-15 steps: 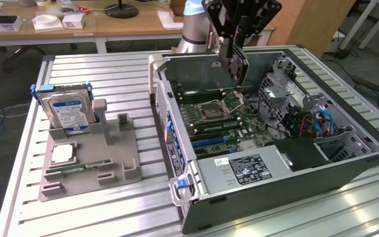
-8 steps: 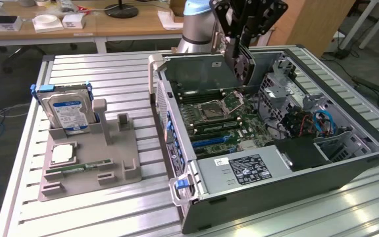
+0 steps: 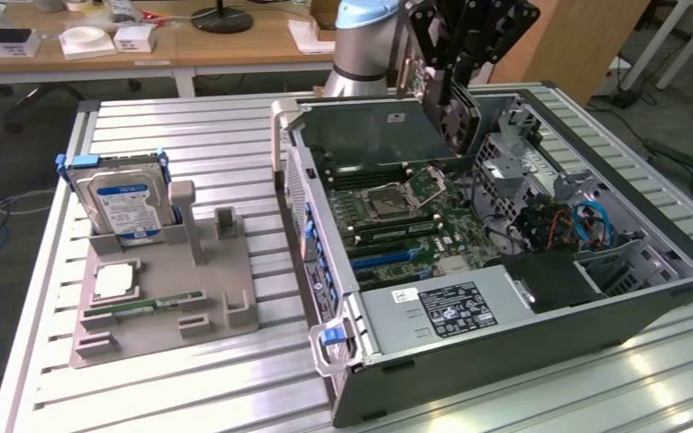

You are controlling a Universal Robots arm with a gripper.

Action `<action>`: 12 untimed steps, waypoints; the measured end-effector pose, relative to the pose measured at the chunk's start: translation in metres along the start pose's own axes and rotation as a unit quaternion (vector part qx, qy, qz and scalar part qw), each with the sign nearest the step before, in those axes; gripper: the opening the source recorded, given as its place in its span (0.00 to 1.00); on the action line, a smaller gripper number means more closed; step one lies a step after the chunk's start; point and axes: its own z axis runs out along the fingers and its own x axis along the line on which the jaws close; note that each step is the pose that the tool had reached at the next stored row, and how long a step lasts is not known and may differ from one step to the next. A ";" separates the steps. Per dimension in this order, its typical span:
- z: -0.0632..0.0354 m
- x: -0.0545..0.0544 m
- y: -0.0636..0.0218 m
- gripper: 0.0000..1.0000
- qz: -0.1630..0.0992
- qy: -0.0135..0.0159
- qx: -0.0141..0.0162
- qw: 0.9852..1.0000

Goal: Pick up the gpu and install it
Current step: 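Pick up the gpu and move the gpu toward the slot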

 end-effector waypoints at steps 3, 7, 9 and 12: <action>0.0003 -0.006 0.0000 0.26 0.000 0.000 0.000 1.000; 0.0006 -0.014 0.0001 0.26 0.000 0.000 0.000 1.000; 0.0008 -0.017 0.0001 0.26 0.000 0.000 0.000 1.000; 0.0011 -0.023 0.0001 0.26 0.000 0.000 0.000 1.000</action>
